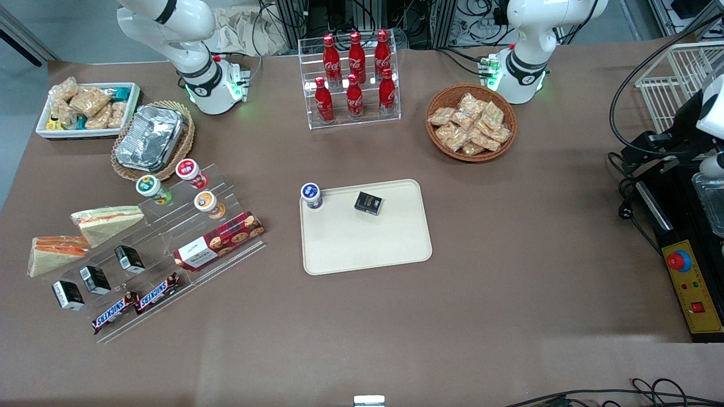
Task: Place sandwich on tray
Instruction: 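Lower the right gripper and close it on the wrapped sandwich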
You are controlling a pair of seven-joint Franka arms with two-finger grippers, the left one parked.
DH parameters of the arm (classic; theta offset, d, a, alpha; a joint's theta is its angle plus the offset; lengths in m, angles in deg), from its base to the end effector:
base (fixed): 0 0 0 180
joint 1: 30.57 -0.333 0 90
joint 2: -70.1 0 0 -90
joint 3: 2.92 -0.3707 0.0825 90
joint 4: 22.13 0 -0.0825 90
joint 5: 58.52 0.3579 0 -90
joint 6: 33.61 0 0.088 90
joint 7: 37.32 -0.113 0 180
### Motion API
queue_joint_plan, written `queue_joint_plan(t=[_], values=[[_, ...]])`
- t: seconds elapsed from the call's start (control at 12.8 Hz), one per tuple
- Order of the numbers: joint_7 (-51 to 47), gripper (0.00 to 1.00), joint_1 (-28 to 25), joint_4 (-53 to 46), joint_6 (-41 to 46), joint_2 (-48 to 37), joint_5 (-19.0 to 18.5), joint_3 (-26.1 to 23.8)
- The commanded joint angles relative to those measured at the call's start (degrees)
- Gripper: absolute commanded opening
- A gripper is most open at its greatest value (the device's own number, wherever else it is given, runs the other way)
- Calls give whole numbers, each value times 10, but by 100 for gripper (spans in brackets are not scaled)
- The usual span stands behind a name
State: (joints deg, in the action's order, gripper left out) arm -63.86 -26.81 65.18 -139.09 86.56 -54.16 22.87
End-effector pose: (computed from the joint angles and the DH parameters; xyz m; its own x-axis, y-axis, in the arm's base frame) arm 0.5758 -0.2740 0.5649 0.5582 -0.8264 0.0742 -0.8293 -0.5585 0.0179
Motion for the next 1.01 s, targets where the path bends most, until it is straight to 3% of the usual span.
queue_joint_plan(t=[0.0,0.31,0.55,0.94], values=[[-111,99,4,-7,-32,29,17,1],[-213,98,5,2,-66,51,23,1],[-310,98,5,11,-74,68,58,1],[-352,98,-4,34,-117,90,85,-2]])
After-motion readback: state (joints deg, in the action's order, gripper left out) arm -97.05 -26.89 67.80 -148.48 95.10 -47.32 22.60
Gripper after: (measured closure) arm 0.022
